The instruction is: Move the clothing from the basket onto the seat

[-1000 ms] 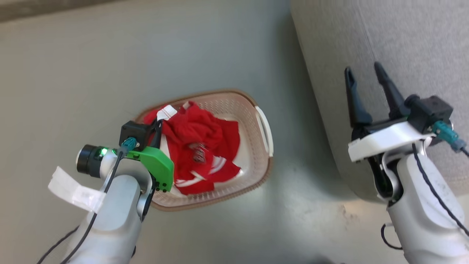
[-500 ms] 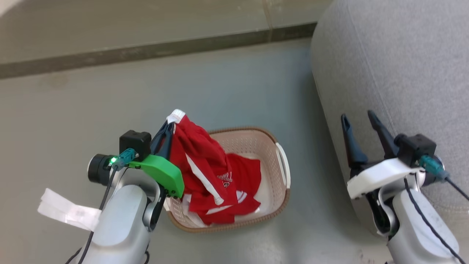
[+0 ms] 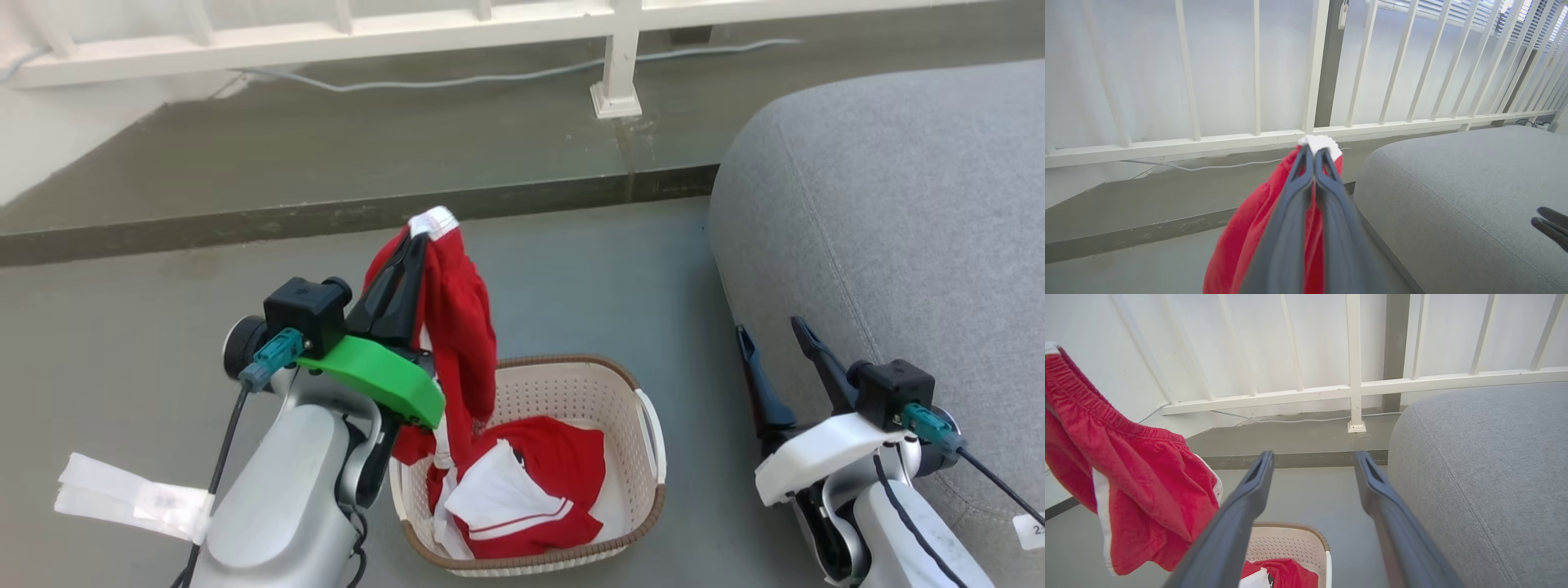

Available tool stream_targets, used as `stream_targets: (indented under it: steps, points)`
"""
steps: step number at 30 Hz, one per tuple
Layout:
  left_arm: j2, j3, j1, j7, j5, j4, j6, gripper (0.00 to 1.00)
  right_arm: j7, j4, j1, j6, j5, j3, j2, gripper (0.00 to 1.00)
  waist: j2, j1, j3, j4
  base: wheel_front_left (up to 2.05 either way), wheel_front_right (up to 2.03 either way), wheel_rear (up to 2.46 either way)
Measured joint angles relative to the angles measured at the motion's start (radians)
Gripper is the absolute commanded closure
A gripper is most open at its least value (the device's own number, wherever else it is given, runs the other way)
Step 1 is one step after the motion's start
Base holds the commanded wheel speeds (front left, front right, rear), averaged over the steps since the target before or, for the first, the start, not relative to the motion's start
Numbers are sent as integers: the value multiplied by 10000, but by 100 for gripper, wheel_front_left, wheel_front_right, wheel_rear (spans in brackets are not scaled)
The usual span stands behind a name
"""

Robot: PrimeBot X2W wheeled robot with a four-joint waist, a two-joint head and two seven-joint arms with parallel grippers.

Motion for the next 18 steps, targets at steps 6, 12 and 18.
stream_targets:
  steps: [6, 12, 18]
  points:
    - [4, -247, 92, 0, -44, -817, -77, 100, 2, -13, 131, 40, 0, 213, 23, 0, 0, 0, -181, -2, 0, 0, 0]
    - [6, -550, 277, 0, -58, -1524, -96, 100, 0, -58, 252, 86, 0, 265, 35, 0, 0, 0, -327, -98, 0, 0, 0]
    - [19, -1030, 522, 0, -63, -2159, -167, 100, 2, -123, 536, 79, 12, 280, 58, 0, 0, 0, -502, -185, 0, 0, 0]
